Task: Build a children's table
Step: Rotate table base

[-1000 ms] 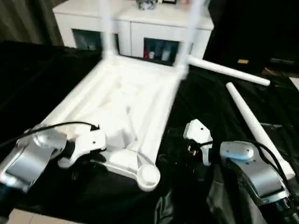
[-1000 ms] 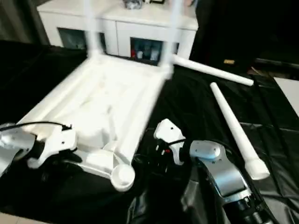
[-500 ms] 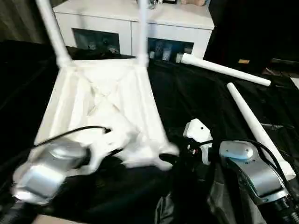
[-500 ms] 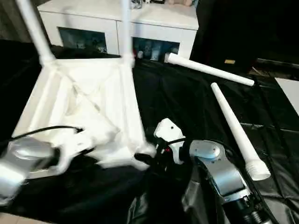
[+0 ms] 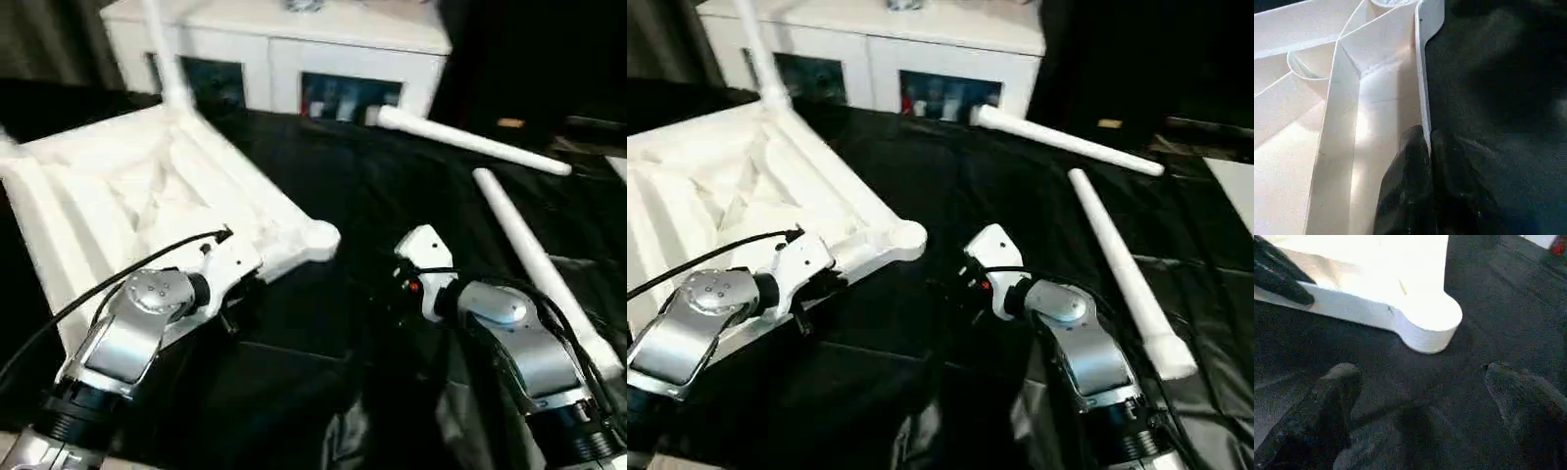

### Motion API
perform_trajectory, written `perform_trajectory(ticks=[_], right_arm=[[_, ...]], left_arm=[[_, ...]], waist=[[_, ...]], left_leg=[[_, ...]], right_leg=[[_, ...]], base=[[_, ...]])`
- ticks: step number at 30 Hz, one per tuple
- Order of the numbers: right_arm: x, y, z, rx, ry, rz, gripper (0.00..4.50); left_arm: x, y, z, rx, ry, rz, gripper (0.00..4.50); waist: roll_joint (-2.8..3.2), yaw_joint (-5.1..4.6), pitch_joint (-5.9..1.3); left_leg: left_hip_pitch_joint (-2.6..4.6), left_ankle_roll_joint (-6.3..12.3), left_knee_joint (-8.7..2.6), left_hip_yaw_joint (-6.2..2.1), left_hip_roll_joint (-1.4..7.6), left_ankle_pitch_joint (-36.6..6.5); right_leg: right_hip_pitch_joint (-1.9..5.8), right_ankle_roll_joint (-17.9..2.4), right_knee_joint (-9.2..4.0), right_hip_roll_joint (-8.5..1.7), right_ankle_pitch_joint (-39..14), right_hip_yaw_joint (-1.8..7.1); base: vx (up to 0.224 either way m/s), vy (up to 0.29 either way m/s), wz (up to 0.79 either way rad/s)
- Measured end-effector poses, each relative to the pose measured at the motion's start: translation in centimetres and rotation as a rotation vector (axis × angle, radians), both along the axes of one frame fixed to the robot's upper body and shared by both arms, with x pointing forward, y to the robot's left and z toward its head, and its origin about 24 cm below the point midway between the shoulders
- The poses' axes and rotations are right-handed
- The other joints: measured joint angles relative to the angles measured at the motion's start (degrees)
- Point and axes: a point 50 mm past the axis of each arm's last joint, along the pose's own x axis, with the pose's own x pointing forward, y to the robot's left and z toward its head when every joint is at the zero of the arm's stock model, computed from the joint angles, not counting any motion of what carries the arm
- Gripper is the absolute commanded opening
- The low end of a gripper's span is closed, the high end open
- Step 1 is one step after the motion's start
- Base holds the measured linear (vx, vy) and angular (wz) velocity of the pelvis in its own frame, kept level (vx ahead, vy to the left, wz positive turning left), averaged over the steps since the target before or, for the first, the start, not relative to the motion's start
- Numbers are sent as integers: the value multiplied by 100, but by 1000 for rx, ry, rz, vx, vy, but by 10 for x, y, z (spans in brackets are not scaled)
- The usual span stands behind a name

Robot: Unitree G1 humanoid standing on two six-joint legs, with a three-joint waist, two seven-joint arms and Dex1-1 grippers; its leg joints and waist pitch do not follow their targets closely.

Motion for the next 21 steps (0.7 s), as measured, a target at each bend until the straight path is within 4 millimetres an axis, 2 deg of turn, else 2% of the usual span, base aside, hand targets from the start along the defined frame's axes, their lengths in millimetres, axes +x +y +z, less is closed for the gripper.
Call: perform_trajectory(ticks=[3,10,21], right_arm=[[0,-1,-1,1,-1,-16,450],[1,-5,1,7,-11,-47,450],[1,-8,-1,1,-8,-69,450]], left_arm=[[-4,-3,-2,-27,-5,-67,2],[-13,-5,-5,-59,18,-209,2],[-17,-9,-8,-84,21,-270,2]], waist=[[0,127,0],[2,231,1],[12,231,-3]], left_leg=[[-5,0,4,4,0,0],[-13,-13,4,17,0,8],[-12,-22,4,17,2,22]], right_leg=[[0,0,-4,-4,0,-1],[4,0,6,-15,1,0],[6,13,12,-15,14,1]], base=[[0,0,0],[0,0,0],[0,0,0]])
